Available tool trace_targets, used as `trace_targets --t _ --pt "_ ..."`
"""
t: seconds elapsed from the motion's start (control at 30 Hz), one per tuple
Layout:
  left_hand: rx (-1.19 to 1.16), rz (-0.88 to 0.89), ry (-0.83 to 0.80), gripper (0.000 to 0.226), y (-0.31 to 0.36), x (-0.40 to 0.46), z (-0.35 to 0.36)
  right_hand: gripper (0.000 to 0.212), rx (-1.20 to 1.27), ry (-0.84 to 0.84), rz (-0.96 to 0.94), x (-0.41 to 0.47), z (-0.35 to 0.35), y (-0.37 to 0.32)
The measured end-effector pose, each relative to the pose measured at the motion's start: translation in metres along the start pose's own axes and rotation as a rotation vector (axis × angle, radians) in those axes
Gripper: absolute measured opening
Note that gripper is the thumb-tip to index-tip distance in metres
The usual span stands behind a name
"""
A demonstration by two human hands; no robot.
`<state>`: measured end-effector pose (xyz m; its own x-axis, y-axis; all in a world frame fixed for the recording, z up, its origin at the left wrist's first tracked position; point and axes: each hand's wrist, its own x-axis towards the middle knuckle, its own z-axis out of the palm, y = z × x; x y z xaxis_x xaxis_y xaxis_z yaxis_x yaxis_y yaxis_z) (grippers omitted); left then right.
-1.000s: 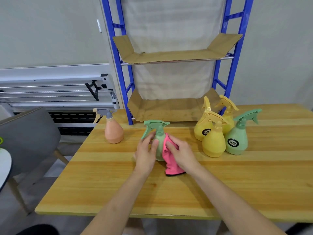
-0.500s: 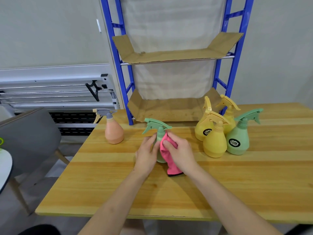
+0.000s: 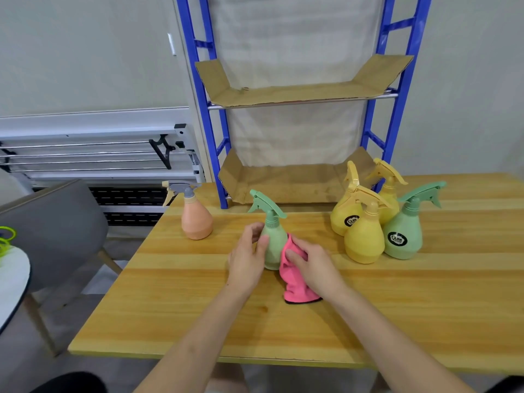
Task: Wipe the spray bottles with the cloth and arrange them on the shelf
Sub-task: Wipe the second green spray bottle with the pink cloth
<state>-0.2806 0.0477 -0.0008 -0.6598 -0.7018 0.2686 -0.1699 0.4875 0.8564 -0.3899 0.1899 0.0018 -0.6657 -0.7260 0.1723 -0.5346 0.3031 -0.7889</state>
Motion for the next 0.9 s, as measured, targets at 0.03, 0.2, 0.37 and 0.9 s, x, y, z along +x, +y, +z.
trace_targets --t 0.03,0.2,0.37,0.9 --pt "-0.016 0.002 -0.008 0.026 0.0 -0.001 0.0 0.053 0.002 0.033 0.009 -0.002 0.002 0.0" --pt "-0.008 -0.015 -0.005 0.035 0.0 -0.004 0.001 0.045 0.027 0.111 -0.004 -0.003 0.005 -0.006" --pt "-0.003 -0.02 -0.005 0.041 -0.001 0.0 -0.001 0.046 0.078 0.128 -0.065 0.012 0.004 -0.021" --pt "-0.099 -0.04 -0.106 0.037 0.005 0.001 -0.007 0.041 0.051 -0.051 -0.014 0.002 -0.004 -0.005"
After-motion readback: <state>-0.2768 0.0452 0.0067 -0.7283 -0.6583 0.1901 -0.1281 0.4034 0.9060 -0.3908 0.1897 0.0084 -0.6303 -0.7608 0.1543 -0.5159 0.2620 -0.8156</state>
